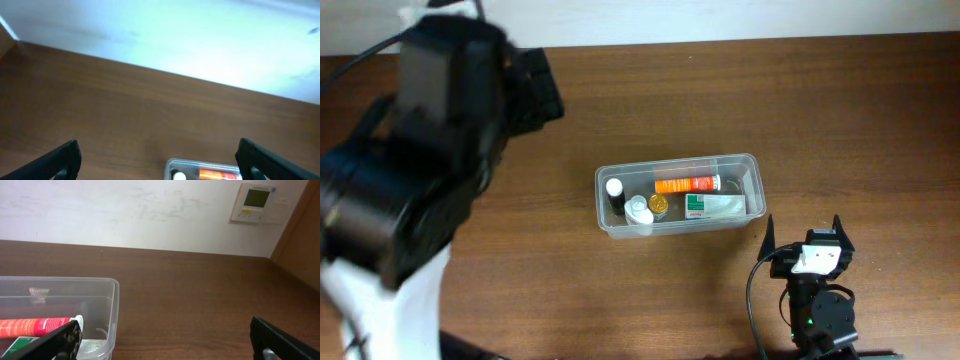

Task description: Pack container

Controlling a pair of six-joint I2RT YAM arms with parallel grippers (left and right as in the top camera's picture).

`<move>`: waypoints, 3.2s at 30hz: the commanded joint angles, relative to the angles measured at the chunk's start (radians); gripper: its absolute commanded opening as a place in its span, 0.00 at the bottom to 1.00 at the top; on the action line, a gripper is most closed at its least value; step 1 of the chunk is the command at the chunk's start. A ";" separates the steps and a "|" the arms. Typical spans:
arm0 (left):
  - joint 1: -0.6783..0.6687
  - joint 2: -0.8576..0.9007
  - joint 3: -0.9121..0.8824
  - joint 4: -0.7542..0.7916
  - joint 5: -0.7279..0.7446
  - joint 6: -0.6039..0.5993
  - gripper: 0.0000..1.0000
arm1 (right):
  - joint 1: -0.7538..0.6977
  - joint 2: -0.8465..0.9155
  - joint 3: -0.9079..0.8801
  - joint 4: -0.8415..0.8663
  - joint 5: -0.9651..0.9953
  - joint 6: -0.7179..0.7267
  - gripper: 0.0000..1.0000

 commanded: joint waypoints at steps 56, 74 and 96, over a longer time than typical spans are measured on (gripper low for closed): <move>0.281 -1.627 -2.547 1.770 0.323 0.301 0.99 | 0.005 0.001 -0.007 -0.002 0.023 0.001 0.98; 0.371 -1.639 -2.569 1.522 0.257 0.566 0.99 | 0.005 0.001 -0.007 -0.002 0.023 0.001 0.98; 0.379 -1.639 -2.570 1.498 0.202 0.566 0.99 | 0.005 0.001 -0.007 -0.002 0.023 0.001 0.98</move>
